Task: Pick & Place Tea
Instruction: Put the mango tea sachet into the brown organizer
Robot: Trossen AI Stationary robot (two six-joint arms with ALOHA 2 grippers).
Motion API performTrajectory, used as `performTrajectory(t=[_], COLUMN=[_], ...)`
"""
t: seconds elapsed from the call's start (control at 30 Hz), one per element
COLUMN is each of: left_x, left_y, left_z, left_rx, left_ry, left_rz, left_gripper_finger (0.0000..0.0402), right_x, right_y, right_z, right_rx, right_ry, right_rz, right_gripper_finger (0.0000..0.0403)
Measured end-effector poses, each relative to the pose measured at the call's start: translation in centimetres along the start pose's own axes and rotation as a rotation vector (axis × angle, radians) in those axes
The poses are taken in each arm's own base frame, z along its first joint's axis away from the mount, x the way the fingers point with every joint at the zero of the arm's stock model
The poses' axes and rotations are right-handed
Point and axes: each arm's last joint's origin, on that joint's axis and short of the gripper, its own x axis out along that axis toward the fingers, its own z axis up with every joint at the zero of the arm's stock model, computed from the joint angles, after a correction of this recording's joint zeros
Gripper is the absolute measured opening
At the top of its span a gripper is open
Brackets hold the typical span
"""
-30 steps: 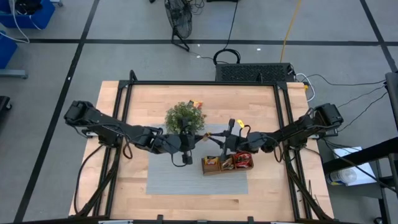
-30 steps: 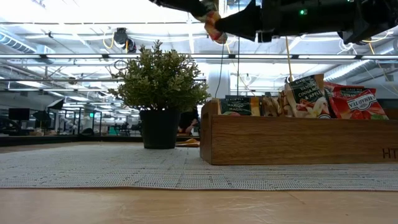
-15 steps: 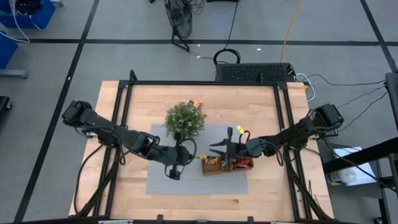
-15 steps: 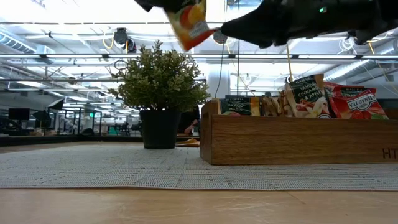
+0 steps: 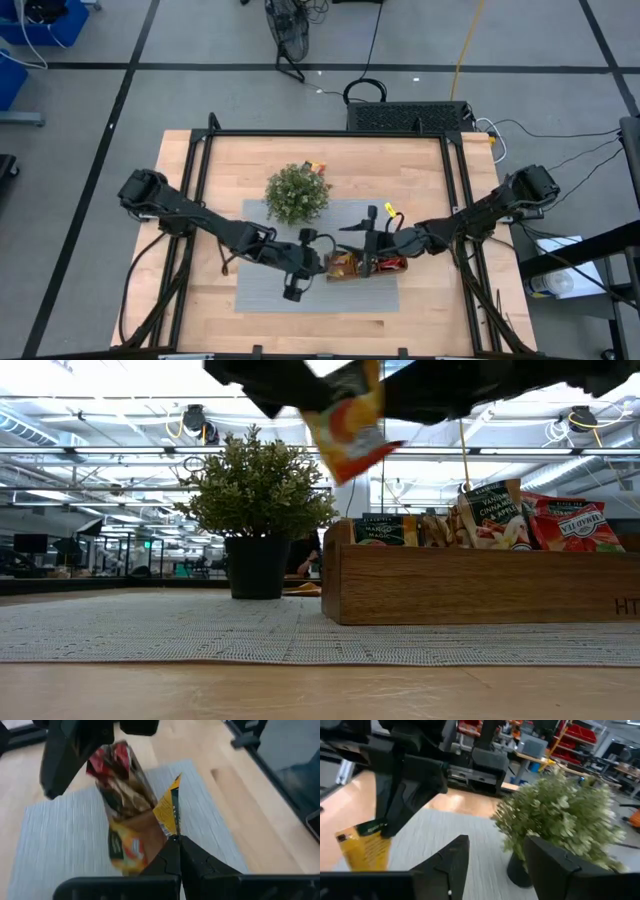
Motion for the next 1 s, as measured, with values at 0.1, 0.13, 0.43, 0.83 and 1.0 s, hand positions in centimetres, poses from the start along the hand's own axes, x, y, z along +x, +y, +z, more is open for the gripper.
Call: performTrajectory(t=[0.1,0.13,0.43,0.83,1.0], left_x=[0.9,1.3,4.2,4.9,4.7], left_y=[0.6,0.8,4.1,5.9,5.4], left_z=[-0.2,-0.2,-1.4,-2.2,-2.5], left_rx=[-0.019,-0.027,-0.092,-0.163,-0.167], left_ry=[-0.006,-0.009,-0.006,0.030,0.072], left_rz=[-0.008,-0.012,-0.019,-0.063,-0.083], left_gripper_finger=[0.0000,0.0000,0.0000,0.0000,0.0000], right_x=[-1.1,-1.5,-3.8,-4.0,-4.0], right_y=[-0.1,-0.1,-0.7,-0.7,-0.7], right_z=[0.7,1.1,2.7,1.6,1.6], right_rx=[-0.007,-0.003,0.000,-0.016,-0.020], right_ry=[0.003,-0.006,-0.033,-0.003,-0.003], right_rz=[0.004,0.010,0.040,0.043,0.042], right_gripper_finger=[0.0175,0.0175,0.0165,0.0161,0.0160])
